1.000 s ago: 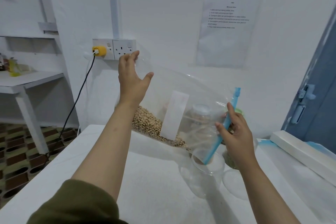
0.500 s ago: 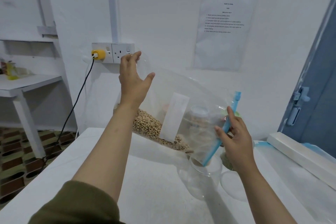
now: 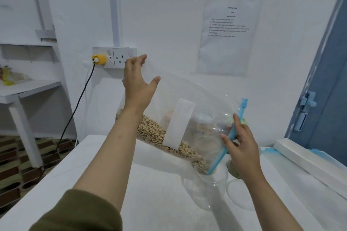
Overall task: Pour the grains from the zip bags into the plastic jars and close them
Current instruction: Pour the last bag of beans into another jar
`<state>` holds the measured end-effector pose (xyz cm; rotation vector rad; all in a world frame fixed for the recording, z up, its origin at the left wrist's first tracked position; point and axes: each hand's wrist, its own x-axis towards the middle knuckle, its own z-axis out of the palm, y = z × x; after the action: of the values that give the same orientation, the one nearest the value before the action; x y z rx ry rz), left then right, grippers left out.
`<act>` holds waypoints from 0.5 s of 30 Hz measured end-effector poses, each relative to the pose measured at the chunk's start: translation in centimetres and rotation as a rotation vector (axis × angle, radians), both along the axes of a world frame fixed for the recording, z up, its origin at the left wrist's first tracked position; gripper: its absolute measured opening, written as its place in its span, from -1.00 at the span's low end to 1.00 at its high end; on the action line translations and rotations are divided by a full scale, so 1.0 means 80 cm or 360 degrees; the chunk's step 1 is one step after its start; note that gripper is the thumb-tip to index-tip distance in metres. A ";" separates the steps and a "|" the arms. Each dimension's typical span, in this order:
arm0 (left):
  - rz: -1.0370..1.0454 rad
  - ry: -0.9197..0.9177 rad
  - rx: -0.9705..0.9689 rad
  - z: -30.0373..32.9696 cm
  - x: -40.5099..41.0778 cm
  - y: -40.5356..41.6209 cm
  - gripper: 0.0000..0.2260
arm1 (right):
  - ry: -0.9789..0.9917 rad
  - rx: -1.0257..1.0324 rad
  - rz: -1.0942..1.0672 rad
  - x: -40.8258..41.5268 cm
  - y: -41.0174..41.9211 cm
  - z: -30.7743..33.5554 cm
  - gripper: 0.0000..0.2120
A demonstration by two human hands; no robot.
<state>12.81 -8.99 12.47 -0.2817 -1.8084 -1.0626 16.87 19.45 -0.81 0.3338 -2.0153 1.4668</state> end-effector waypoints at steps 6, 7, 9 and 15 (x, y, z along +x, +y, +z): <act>0.0002 0.0004 -0.0018 -0.001 -0.004 0.002 -0.43 | 0.0031 0.0028 -0.0020 -0.002 0.003 -0.003 -0.37; 0.0003 0.0003 -0.0022 0.000 -0.005 0.002 -0.43 | 0.0032 0.0024 -0.0014 -0.003 0.003 -0.003 -0.37; 0.0007 0.0004 -0.0022 0.001 -0.006 0.003 -0.43 | 0.0031 0.0016 0.0000 -0.004 0.004 -0.003 -0.37; 0.0003 0.0009 -0.0051 0.002 -0.006 0.006 -0.42 | 0.0038 0.0014 0.0011 -0.006 0.006 -0.007 -0.36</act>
<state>12.35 -8.49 12.62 -0.3021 -1.8220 -1.0313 16.38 19.96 -1.37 0.3606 -2.0042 1.4514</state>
